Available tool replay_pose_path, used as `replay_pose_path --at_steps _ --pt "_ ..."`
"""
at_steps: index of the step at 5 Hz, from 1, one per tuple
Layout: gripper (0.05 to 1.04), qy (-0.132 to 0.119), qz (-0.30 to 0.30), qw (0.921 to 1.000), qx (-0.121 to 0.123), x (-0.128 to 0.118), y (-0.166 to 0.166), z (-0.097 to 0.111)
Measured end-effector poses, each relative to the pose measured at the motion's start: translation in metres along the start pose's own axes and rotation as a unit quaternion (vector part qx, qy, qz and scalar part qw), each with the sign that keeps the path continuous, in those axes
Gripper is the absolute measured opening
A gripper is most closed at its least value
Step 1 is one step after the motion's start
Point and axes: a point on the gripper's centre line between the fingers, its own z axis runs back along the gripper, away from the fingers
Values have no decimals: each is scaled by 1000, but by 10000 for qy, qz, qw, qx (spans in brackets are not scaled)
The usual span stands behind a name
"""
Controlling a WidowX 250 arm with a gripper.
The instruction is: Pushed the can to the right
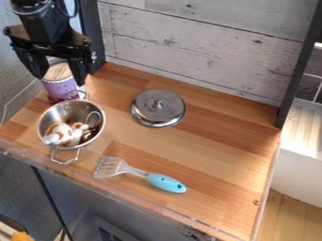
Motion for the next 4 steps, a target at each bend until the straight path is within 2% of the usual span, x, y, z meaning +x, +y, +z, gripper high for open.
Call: replay_pose_path --at_steps 1,2,3,4 --pt "999 127 12 9999 -30 -3 -1 -5" --pt "999 202 370 9991 32 2 19 -3" --pt "999 341 929 9950 122 10 40 -10" --pt "999 352 1880 9807 406 19 67 -12"
